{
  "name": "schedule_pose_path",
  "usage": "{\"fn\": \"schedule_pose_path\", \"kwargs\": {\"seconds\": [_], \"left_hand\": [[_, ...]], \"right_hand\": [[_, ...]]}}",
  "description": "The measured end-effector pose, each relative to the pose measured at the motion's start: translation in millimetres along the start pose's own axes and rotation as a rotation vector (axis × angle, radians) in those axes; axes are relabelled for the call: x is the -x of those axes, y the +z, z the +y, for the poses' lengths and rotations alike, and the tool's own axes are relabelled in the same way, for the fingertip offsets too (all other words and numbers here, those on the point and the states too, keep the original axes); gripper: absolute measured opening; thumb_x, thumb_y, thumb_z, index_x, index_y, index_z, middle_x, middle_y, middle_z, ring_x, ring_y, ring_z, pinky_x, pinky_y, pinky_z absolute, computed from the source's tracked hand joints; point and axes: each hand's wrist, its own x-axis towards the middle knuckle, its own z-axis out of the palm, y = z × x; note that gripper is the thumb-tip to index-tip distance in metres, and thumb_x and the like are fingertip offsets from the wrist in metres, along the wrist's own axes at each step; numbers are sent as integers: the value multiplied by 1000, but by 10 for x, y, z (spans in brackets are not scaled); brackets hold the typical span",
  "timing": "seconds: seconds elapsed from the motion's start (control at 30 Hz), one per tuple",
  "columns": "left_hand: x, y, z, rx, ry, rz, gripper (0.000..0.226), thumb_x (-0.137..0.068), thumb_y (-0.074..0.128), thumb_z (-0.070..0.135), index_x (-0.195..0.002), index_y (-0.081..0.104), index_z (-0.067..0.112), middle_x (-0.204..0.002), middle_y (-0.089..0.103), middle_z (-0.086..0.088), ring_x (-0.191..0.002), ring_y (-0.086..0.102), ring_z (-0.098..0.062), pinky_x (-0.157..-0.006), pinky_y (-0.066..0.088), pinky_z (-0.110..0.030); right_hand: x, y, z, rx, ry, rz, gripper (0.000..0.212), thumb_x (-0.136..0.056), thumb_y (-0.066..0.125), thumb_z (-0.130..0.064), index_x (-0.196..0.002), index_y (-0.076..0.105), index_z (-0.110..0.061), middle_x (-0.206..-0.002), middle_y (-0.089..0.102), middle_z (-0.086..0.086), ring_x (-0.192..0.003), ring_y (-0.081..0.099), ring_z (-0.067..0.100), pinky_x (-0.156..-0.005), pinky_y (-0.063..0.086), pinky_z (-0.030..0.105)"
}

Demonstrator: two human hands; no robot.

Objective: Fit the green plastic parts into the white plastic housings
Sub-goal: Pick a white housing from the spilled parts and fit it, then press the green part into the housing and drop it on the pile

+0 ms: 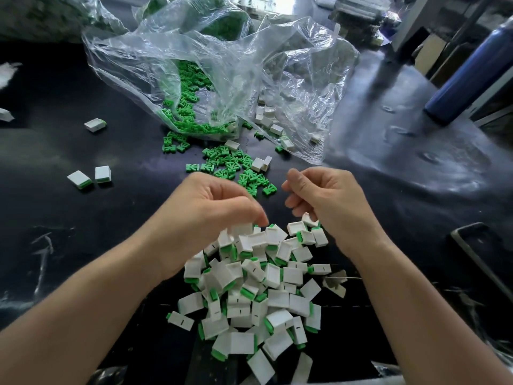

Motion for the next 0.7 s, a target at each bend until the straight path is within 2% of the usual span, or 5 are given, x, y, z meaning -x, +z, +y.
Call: {"fn": "schedule_pose_path", "kwargs": {"seconds": [0.07,0.17,0.4,0.5,0.7], "left_hand": [[-9,15,-35,-110,6,70,26,-60,77,49,-59,73,23,-51,51,-6,-49,41,-11,-48,33,-19],[-29,0,-40,-97,34,226,40,-54,59,61,-61,73,24,-48,44,-4,-45,36,-9,-44,30,-20],[-56,-1,-28,22,-6,295,30,-68,63,44,-59,72,16,-40,44,11,-39,36,-1,-40,28,-12],[-65,-9,-42,56,-23,304,28,-77,64,33,-58,71,13,-39,44,11,-38,37,-1,-40,28,-11],[-64,3,-48,78,-37,318,30,-65,62,43,-57,71,15,-41,47,10,-39,38,-1,-41,29,-12]], "right_hand": [[-68,-29,93,136,-23,81,21,-87,61,-31,-68,64,-24,-54,64,-9,-51,56,1,-50,41,13],[-144,-10,173,389,-97,151,7,-87,62,-28,-81,65,-25,-75,66,-11,-71,59,6,-73,47,23],[-335,187,140,606,-277,-20,57,-91,41,4,-142,35,-19,-149,32,-4,-138,24,11,-111,13,19],[-409,225,179,685,-295,-121,67,-89,37,9,-145,25,-24,-154,19,-8,-141,13,7,-112,6,19],[-441,203,261,714,-367,10,38,-90,47,1,-124,56,-11,-124,53,8,-119,44,24,-99,30,27]]}}
